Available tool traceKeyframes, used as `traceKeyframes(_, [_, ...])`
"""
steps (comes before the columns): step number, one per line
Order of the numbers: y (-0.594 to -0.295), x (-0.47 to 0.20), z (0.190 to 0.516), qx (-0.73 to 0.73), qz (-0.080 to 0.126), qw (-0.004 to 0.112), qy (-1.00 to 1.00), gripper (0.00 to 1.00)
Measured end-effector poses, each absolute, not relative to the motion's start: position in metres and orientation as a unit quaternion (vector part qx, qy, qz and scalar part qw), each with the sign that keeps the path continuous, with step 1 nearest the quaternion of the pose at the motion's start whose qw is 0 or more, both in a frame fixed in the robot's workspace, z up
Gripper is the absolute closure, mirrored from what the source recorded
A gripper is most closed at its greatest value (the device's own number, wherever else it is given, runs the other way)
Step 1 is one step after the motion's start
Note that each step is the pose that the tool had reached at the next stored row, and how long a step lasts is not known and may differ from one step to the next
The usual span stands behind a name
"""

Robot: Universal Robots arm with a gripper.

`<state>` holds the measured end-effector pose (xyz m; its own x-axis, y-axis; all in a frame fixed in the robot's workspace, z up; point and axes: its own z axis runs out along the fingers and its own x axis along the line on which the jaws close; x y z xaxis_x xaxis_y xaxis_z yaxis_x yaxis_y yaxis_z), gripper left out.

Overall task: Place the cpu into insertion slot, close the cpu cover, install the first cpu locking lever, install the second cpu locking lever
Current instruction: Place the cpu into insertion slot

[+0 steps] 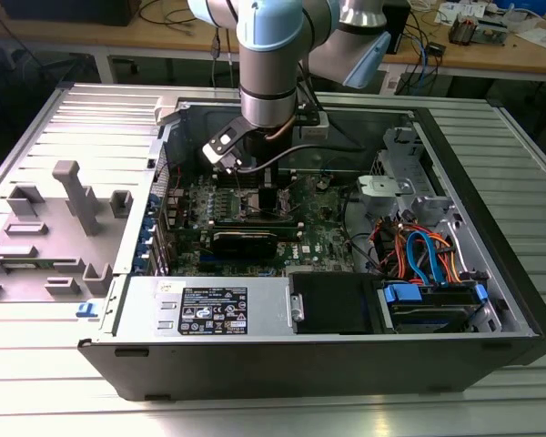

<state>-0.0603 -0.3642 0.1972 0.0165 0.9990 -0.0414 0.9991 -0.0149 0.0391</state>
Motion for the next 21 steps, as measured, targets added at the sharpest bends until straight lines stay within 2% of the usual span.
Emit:
traceKeyframes(13, [-0.364, -0.06, 0.208, 0.712, -0.002, 0.028, 0.701, 0.39])
traceKeyframes(15, [-0.364, -0.06, 0.211, 0.712, -0.002, 0.028, 0.701, 0.52])
traceKeyframes(16, [-0.364, -0.06, 0.213, 0.712, -0.002, 0.028, 0.701, 0.52])
traceKeyframes(21, [-0.364, -0.06, 0.217, 0.712, -0.002, 0.028, 0.701, 0.82])
